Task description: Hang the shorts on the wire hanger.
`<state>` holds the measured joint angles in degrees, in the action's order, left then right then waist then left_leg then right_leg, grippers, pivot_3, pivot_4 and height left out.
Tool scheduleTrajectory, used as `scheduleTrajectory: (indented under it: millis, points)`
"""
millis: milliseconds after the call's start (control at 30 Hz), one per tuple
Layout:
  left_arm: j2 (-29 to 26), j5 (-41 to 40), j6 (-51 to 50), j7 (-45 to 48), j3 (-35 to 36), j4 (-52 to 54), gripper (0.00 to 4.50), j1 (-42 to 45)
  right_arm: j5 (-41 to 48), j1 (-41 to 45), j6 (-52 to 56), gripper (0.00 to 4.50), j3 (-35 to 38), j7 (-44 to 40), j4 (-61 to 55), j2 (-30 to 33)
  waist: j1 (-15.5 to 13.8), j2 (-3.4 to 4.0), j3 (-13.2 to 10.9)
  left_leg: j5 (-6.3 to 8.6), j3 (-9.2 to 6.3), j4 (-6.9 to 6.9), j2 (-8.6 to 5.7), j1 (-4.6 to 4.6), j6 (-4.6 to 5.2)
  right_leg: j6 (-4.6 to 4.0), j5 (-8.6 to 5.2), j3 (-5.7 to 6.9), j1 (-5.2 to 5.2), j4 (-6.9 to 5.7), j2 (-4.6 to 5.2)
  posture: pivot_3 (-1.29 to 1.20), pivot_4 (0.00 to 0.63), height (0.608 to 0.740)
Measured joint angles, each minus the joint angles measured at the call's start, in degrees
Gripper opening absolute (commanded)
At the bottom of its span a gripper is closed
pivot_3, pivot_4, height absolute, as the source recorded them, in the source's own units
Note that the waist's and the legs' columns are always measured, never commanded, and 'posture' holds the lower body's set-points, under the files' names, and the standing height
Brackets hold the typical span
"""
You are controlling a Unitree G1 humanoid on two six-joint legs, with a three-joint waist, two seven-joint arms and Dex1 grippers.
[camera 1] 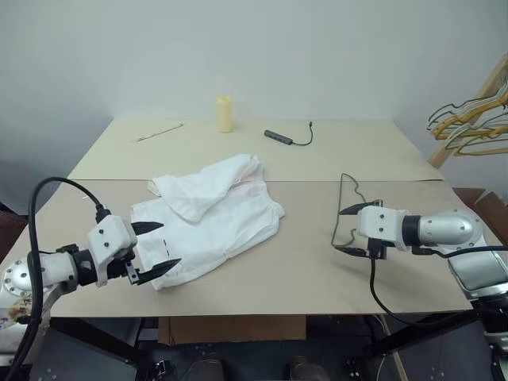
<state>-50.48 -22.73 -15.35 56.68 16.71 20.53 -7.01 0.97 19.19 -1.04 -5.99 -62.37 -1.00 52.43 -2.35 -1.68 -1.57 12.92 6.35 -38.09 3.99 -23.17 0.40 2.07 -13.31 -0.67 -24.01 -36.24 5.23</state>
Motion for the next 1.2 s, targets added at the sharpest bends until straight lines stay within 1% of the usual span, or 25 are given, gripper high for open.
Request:
scheduleTrajectory:
  millis: [267,633,767,933,1100,1200]
  points:
    - [0.68,-0.17,-1.97,-1.07,0.01,0.02,4.50,0.35,-0.01,0.00,0.00,4.47,0.00,-0.02,0.00,0.01,0.00,0.00,0.00,0.00,0.00,0.00,0.00,0.01,0.00,0.02,0.01,0.00,0.00,-0.01,0.00,0.12,0.000,0.740]
    - [0.78,0.30,-2.09,-1.04,-0.65,0.01,4.50,0.68,-0.07,-0.02,0.15,4.47,0.00,0.70,-0.12,-0.03,0.03,0.00,0.00,0.00,0.00,0.00,0.00,0.00,0.00,0.00,0.00,0.00,0.00,0.00,0.00,0.10,0.000,0.740]
    - [1.05,1.10,-2.24,-1.89,-2.86,0.08,4.50,1.97,-0.38,-0.02,0.37,4.47,0.00,1.81,-0.14,-0.68,0.05,0.00,0.00,0.00,0.00,0.00,0.00,0.00,0.00,0.02,0.01,0.00,0.01,0.00,-0.01,0.08,0.000,0.740]
    - [1.37,1.18,-2.20,-0.79,-7.00,1.42,4.50,1.89,-0.36,-1.74,1.57,4.47,0.02,2.86,-2.21,-0.71,0.12,0.00,0.00,0.00,0.01,0.00,0.00,-0.03,0.00,0.07,0.04,0.00,-0.02,0.00,0.00,0.06,0.000,0.740]
    - [0.19,8.33,-0.40,-0.08,-14.29,-1.01,4.50,2.33,-0.31,-4.88,3.75,4.47,0.32,4.11,-5.28,-0.70,0.23,0.03,0.02,0.00,0.01,0.00,0.00,0.00,0.00,-0.04,-0.02,0.00,-0.02,-0.02,-0.01,0.04,0.000,0.740]
    - [-1.49,12.09,-0.39,-0.39,-15.86,-4.35,4.50,3.66,-0.25,-5.37,4.35,4.47,0.66,4.64,-6.67,-0.69,0.56,0.03,0.02,-0.01,0.01,0.00,0.01,0.01,-0.02,-0.06,-0.03,0.00,-0.02,-0.02,-0.02,0.03,0.000,0.740]
